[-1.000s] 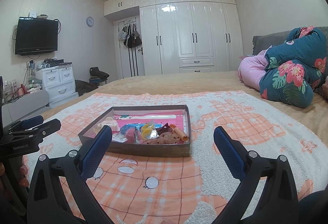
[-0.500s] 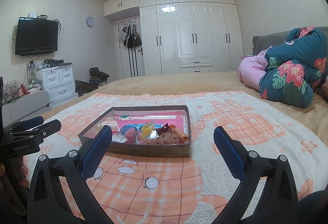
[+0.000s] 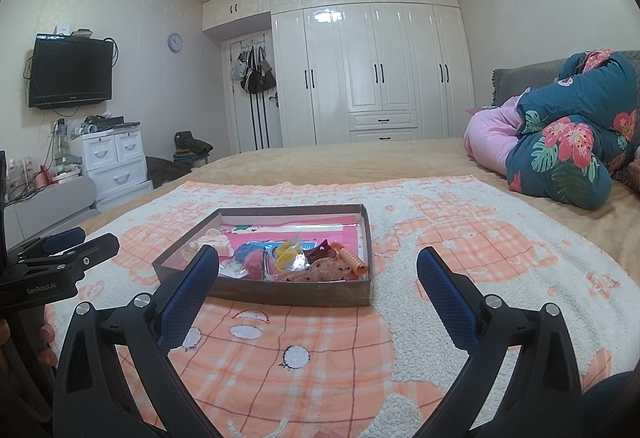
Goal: Organize jewelry
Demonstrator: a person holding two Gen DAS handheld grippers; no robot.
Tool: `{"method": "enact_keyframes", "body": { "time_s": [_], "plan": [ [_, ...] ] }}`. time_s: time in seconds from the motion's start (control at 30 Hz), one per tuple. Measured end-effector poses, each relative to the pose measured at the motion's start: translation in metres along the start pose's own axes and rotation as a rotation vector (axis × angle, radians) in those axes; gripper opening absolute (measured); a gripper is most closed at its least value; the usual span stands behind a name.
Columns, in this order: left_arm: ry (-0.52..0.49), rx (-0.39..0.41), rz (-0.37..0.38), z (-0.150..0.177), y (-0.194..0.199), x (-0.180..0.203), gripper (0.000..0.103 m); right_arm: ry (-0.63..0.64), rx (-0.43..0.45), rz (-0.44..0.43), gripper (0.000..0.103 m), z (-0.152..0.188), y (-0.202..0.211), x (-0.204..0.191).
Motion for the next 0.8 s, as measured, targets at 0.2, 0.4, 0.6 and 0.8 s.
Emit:
{"method": "enact_keyframes", "body": {
  "time_s": [0.2,0.4,0.6,0.8],
  "plan": [
    [0.001,0.0,-0.001,0.0,0.0,0.0,0.092,-0.002,-0.001,0.001,0.097,0.001,0.0,-0.001],
    [0.005,-0.002,0.002,0.001,0.0,-0.001,0.092,-0.002,-0.002,0.002,0.097,0.002,0.0,-0.002],
    [0.009,-0.004,-0.02,0.003,-0.001,-0.005,0.092,-0.001,-0.003,0.006,0.097,0.003,0.001,-0.002],
    [0.035,-0.015,-0.073,0.001,-0.005,-0.013,0.092,-0.018,-0.021,0.016,0.097,0.003,-0.002,0.004]
  ]
}}
Point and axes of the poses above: each gripper's, at about its wrist camera, not at the fingertips, and y roughly against the way its jaws point, x to its right, z to its underside, the point moved 1 cm from there along -y, roughly the way its jaws point, and after that the axes turned 8 degrees about y, right-handed, at the moved point
